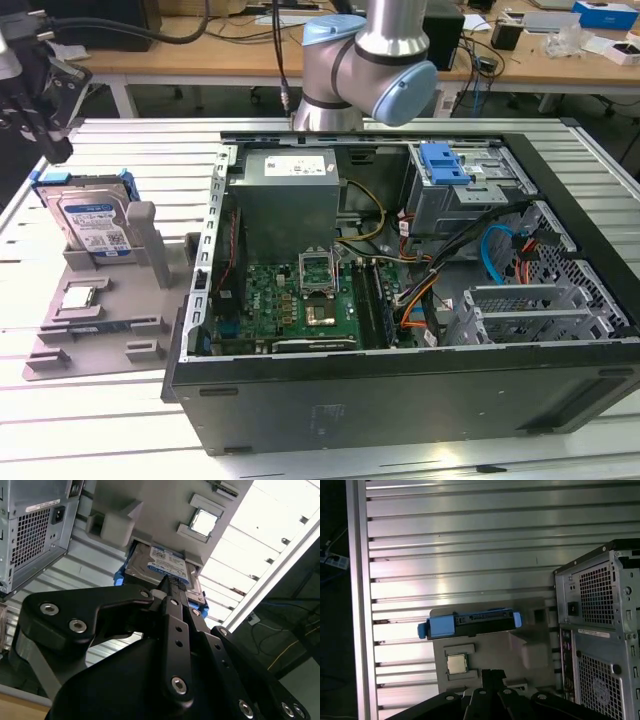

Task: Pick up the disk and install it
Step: 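Reach for the disk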

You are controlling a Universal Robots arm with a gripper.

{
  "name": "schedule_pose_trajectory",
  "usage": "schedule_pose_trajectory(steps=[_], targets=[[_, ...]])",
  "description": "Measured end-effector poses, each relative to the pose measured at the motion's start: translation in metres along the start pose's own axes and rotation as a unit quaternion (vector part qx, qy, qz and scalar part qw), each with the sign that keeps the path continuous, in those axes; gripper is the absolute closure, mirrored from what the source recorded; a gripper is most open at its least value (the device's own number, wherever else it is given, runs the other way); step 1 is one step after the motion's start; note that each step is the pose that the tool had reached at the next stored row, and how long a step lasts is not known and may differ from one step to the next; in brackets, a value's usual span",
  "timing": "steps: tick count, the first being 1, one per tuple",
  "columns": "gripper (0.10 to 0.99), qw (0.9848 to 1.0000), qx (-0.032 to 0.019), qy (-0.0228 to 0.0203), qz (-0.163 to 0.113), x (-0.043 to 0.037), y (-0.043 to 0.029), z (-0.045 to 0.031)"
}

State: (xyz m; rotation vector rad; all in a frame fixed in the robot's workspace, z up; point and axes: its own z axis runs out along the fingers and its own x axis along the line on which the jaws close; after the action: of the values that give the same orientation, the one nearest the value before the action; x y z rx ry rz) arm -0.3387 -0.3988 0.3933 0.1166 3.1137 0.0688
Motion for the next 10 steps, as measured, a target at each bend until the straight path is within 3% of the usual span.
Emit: schedule_pose_trajectory(steps=[10], targets=[[0.980, 1.0000, 0.0000, 0.0000, 0.000, 0.0231, -0.0017, -0.0006]])
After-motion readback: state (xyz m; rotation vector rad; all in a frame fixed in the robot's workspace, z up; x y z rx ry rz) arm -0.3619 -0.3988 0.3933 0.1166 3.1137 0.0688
